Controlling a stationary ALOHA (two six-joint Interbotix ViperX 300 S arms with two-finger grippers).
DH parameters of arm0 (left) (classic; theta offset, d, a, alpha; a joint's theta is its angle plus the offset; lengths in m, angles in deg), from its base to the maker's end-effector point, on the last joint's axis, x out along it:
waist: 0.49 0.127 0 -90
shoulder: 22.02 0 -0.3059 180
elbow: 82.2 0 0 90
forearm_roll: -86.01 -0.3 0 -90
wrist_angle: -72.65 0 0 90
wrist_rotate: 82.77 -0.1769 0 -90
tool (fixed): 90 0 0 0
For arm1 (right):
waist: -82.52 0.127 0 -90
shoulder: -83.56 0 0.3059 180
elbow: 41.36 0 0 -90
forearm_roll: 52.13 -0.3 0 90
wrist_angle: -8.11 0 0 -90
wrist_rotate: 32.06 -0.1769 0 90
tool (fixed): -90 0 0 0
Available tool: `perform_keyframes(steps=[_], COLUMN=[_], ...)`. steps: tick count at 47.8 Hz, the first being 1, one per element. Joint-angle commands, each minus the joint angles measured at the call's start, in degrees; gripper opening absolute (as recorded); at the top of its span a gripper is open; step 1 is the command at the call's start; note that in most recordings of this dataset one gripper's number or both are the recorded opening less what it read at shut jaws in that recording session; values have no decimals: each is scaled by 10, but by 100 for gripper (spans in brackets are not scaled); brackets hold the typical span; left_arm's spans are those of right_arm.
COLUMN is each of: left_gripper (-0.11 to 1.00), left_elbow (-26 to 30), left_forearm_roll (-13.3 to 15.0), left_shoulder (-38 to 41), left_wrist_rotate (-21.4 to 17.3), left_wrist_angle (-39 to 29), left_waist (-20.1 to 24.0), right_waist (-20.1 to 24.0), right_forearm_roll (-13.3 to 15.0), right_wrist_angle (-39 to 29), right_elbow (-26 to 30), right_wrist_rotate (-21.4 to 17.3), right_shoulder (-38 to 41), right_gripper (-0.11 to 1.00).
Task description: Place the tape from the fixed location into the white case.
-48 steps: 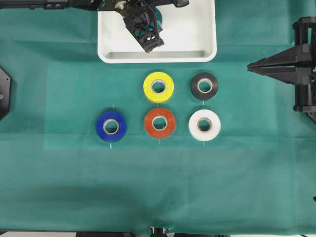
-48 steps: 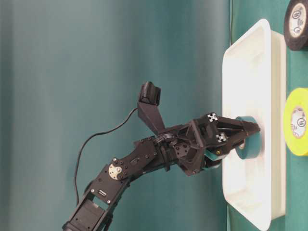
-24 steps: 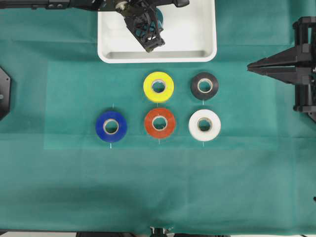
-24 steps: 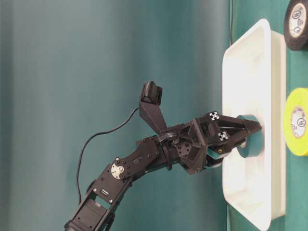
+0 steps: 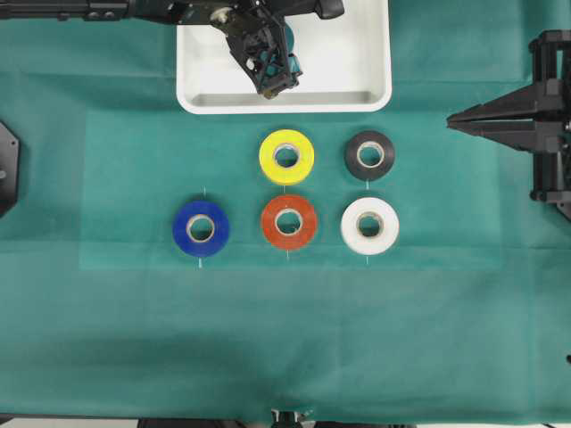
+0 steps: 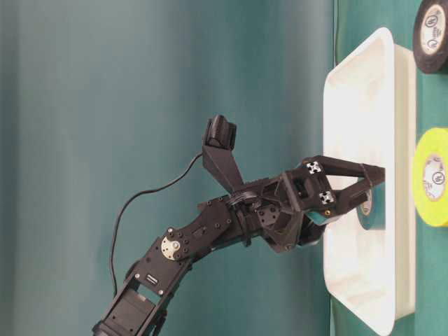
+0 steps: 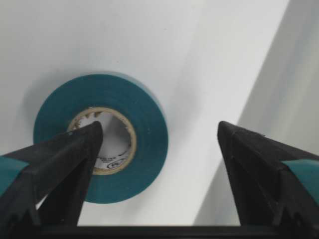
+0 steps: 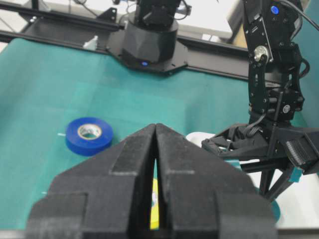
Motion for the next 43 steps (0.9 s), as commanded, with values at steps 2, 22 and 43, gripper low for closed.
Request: perform_keyframes(steps=[2, 22, 43], left_gripper=[89, 89, 89], left_elbow=[8, 18, 47], left_forearm_roll=[1, 1, 0], left_shoulder=[-21, -70, -130], left_wrist_rotate=[-1, -4, -4], left_wrist_angle=[0, -46, -130], left_waist=[0, -3, -4], right_waist=[0, 0, 0], right_forearm_roll=[0, 0, 1], right_wrist_angle=[3, 4, 4], right_elbow=[14, 16, 17], right_wrist_rotate=[-1, -1, -1], right_shoulder=[3, 3, 2], right_gripper=[0, 0, 0])
